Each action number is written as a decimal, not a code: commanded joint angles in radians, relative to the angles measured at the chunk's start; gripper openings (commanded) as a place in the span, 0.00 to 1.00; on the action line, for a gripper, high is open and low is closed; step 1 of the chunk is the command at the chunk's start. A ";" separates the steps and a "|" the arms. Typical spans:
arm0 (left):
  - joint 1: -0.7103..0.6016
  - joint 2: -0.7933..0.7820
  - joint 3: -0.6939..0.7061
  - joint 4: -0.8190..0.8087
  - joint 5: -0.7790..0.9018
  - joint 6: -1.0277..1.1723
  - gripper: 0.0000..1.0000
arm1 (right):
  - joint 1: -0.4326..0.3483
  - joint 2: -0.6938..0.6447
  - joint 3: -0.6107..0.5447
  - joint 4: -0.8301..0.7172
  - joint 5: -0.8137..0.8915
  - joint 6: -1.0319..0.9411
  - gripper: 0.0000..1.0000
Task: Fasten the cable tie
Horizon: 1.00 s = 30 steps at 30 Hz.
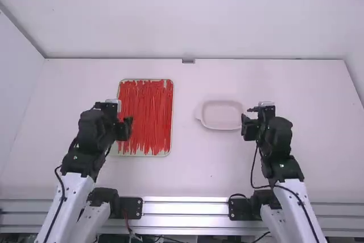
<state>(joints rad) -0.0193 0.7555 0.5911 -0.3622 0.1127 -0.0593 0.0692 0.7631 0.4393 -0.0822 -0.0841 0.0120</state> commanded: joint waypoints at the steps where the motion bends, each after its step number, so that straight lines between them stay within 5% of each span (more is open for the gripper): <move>1: -0.010 0.050 0.063 -0.019 0.027 -0.007 0.63 | 0.009 0.049 0.064 -0.007 -0.016 0.006 0.64; 18: -0.022 0.403 0.348 -0.216 0.090 -0.096 0.91 | 0.060 0.406 0.283 -0.124 -0.062 0.084 0.91; 30: -0.020 0.499 0.426 -0.275 0.107 -0.108 0.99 | 0.093 0.506 0.344 -0.142 -0.072 0.093 0.99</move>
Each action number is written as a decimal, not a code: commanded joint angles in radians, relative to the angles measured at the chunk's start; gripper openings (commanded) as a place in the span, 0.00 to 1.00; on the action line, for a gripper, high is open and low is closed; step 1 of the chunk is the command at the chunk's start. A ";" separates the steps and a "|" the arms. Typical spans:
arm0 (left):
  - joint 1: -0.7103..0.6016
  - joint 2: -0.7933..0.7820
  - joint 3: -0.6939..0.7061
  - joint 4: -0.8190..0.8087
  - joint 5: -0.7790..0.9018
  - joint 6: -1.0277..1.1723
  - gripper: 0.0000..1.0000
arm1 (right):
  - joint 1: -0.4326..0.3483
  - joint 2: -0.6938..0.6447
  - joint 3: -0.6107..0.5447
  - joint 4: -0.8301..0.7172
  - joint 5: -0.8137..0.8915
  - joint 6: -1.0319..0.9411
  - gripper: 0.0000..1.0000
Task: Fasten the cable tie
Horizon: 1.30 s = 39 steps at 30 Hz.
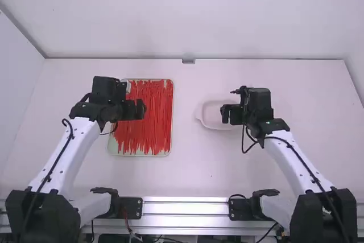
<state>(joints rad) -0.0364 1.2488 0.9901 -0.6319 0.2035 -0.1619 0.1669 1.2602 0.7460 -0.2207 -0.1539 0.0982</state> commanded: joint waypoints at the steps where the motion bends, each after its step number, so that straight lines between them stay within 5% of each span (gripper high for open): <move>1: -0.003 0.009 0.029 -0.007 0.016 -0.006 0.99 | -0.005 0.013 0.040 -0.003 -0.003 0.006 0.99; 39: -0.015 0.100 0.040 0.115 -0.013 0.045 0.99 | -0.005 0.014 0.040 0.011 -0.002 -0.020 1.00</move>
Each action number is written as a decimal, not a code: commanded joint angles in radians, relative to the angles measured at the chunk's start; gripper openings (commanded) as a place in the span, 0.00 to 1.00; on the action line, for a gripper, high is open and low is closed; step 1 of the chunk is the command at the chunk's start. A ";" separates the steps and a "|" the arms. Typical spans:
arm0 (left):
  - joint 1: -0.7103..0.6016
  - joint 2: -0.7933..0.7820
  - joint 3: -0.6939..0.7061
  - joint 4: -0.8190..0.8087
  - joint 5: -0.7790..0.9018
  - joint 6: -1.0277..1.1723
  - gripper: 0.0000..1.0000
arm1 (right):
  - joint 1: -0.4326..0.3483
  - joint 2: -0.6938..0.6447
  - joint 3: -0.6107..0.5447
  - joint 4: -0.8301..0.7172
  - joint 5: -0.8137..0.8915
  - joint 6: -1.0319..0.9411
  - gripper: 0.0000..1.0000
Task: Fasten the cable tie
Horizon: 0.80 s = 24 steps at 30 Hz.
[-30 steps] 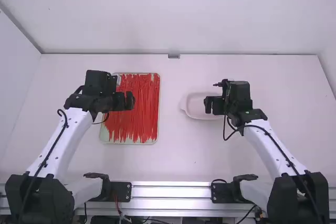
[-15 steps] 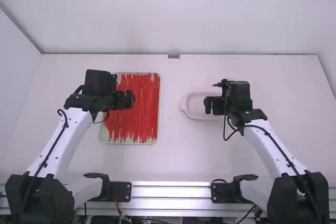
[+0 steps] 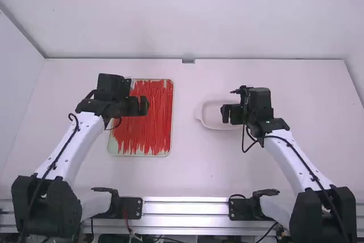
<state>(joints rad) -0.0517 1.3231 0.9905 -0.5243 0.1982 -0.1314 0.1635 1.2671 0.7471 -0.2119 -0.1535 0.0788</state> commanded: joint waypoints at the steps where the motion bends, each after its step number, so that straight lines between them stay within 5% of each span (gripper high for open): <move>1: 0.001 0.038 0.048 0.012 -0.008 0.013 0.99 | -0.001 0.007 0.039 0.002 0.000 -0.001 1.00; 24: -0.005 0.430 0.508 -0.127 -0.083 -0.007 0.99 | 0.000 0.007 0.039 0.006 0.024 -0.010 1.00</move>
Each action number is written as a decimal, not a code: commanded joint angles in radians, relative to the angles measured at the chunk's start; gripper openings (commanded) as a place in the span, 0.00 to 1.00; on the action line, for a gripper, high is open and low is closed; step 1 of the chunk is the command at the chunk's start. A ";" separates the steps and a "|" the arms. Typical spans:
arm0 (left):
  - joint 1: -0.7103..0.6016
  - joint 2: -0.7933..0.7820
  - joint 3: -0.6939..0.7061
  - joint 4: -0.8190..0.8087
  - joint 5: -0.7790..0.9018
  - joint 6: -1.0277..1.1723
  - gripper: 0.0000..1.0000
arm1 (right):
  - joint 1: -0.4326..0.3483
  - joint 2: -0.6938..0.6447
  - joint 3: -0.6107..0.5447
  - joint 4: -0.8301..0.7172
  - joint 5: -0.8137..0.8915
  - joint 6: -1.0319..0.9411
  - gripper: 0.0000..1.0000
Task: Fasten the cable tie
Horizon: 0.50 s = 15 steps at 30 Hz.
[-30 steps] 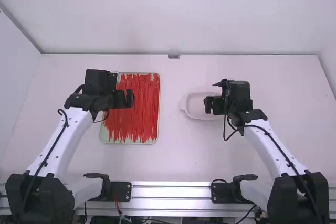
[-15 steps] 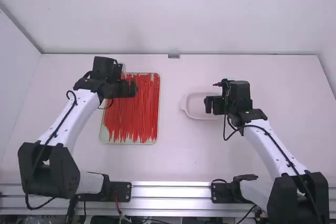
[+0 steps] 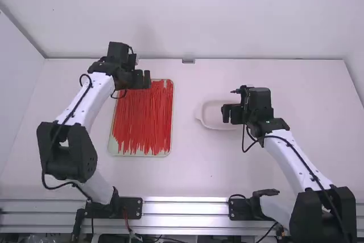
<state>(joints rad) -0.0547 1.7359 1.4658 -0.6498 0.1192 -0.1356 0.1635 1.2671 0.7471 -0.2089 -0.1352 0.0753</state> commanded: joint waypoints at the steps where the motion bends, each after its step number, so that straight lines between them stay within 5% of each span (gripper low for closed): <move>1: -0.007 0.036 0.049 0.002 -0.005 -0.003 0.99 | 0.000 0.007 0.039 0.002 0.004 -0.009 1.00; 15: -0.002 0.069 0.088 0.066 0.055 0.005 0.99 | 0.000 0.008 0.039 0.016 -0.095 0.001 1.00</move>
<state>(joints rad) -0.0555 1.7927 1.5269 -0.5854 0.1402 -0.1352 0.1635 1.2671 0.7471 -0.1997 -0.1764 0.0784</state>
